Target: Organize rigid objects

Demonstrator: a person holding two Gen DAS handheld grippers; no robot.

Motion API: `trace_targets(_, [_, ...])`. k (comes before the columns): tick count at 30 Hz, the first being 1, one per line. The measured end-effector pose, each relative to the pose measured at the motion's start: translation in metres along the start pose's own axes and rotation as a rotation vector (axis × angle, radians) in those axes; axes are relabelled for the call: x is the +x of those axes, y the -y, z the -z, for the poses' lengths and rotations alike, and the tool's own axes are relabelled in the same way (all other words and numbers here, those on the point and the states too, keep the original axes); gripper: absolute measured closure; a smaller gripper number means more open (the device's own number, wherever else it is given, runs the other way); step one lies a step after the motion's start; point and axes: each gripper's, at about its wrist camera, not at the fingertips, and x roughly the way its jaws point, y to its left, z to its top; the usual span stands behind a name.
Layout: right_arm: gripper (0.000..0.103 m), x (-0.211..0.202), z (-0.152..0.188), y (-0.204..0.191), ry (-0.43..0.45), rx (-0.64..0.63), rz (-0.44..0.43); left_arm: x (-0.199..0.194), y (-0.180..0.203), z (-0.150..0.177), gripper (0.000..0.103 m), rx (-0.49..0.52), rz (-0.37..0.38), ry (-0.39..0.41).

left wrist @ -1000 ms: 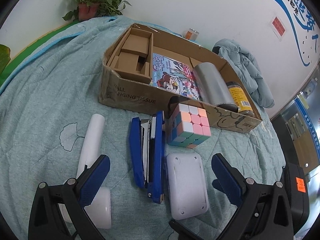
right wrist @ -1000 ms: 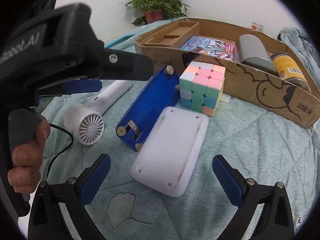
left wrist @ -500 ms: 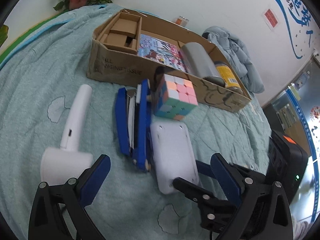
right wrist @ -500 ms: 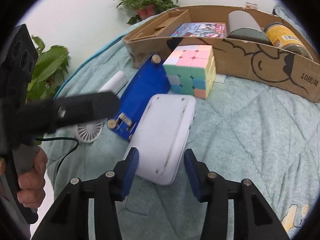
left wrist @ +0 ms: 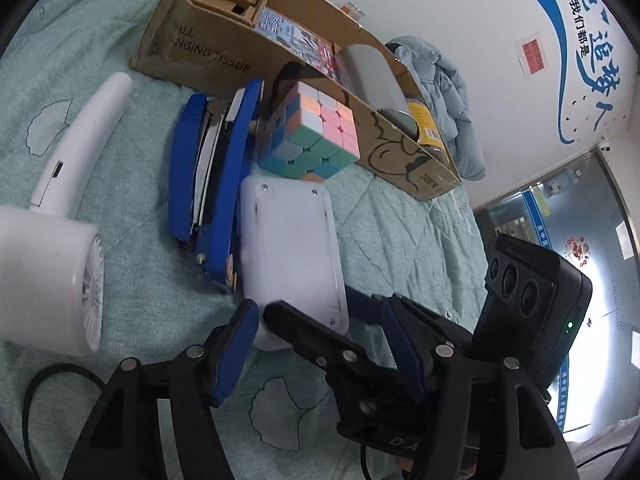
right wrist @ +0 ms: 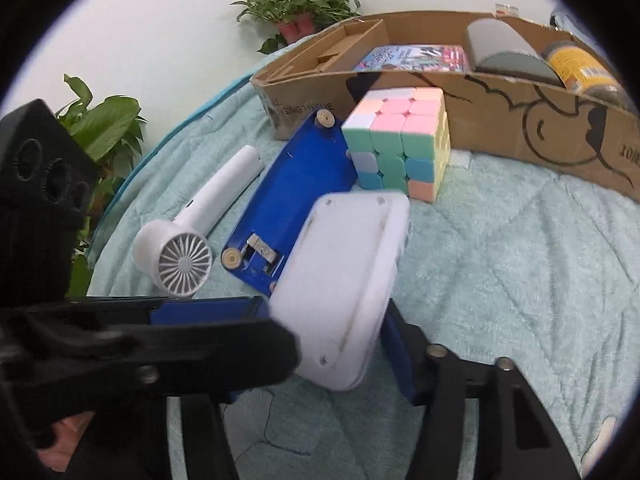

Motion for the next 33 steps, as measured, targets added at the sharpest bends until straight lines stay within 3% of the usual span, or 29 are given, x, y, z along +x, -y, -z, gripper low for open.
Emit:
trace_targets(5, [0.056,-0.004,0.005,0.003,0.002,0.015,-0.010,0.004,0.001,-0.003,0.053,0.013,-0.018,-0.007])
trace_targets(11, [0.068,-0.011,0.004,0.009,-0.001,0.055,-0.037,0.004,-0.003,-0.007,0.055,-0.027,-0.048,-0.030])
trace_targets(16, [0.066,-0.014,0.007,0.019,-0.024,0.097,-0.041,0.016,-0.014,-0.009,0.049,-0.102,-0.095,-0.050])
trace_targets(24, [0.062,-0.018,0.007,0.014,-0.021,0.047,0.030,0.021,-0.005,-0.012,0.062,-0.049,-0.111,-0.054])
trace_targets(33, [0.061,-0.016,0.004,-0.004,-0.027,-0.024,0.082,0.013,0.000,-0.006,0.064,-0.027,-0.153,-0.018])
